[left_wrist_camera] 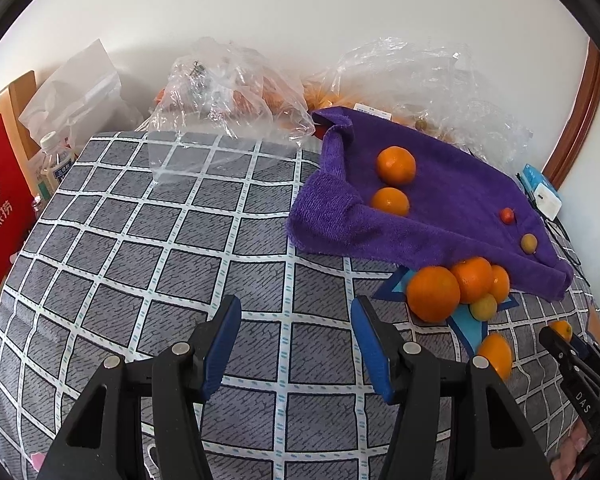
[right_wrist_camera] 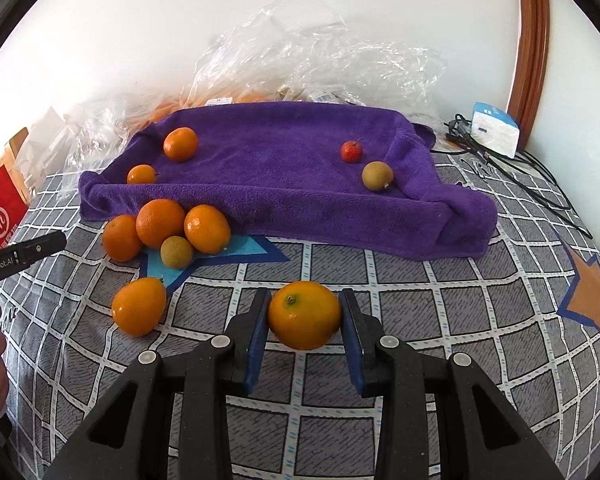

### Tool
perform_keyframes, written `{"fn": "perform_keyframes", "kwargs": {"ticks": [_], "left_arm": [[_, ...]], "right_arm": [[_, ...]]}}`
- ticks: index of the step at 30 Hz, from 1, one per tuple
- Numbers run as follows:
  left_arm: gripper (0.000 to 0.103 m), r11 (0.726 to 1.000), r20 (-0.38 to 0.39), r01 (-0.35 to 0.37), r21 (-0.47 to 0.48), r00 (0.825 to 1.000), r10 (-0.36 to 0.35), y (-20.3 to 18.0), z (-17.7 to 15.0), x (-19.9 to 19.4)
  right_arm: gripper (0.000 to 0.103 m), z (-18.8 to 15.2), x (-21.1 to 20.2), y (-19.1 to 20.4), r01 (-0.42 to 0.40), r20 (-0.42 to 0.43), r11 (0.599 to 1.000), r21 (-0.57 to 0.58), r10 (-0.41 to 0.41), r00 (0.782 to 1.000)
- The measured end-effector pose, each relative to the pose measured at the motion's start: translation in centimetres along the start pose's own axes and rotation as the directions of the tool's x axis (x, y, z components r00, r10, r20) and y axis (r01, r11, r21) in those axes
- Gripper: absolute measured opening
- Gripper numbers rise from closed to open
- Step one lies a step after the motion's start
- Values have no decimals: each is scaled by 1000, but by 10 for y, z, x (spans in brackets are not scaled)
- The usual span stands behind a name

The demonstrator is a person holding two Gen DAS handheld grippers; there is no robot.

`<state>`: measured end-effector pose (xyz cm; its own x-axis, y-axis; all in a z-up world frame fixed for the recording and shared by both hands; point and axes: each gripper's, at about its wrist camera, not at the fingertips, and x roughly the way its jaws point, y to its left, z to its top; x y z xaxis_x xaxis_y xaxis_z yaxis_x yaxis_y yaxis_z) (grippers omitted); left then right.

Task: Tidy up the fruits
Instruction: 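Lift the orange in the right tool while the left tool grasps another orange from the pile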

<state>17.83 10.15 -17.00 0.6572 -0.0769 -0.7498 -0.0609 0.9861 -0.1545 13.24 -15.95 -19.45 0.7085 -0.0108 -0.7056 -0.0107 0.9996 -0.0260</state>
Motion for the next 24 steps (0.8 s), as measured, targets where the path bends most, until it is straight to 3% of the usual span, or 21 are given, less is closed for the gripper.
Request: {"fn": "perform_keyframes", "kwargs": {"ticks": [8, 15, 20, 24], "left_arm": [[55, 998, -34, 64, -22, 997, -65, 0, -1, 5], [55, 994, 5, 92, 59, 996, -93, -16, -7, -2], [55, 991, -28, 83, 108, 996, -81, -28, -9, 4], [55, 995, -44, 66, 76, 997, -63, -24, -9, 8]], "right_arm": [[34, -1, -4, -7, 11, 9, 1000, -2, -11, 1000], [34, -3, -6, -17, 16, 12, 1000, 4, -16, 1000], [34, -3, -10, -27, 22, 25, 999, 24, -23, 999], [34, -4, -12, -36, 28, 28, 999, 37, -29, 999]]}}
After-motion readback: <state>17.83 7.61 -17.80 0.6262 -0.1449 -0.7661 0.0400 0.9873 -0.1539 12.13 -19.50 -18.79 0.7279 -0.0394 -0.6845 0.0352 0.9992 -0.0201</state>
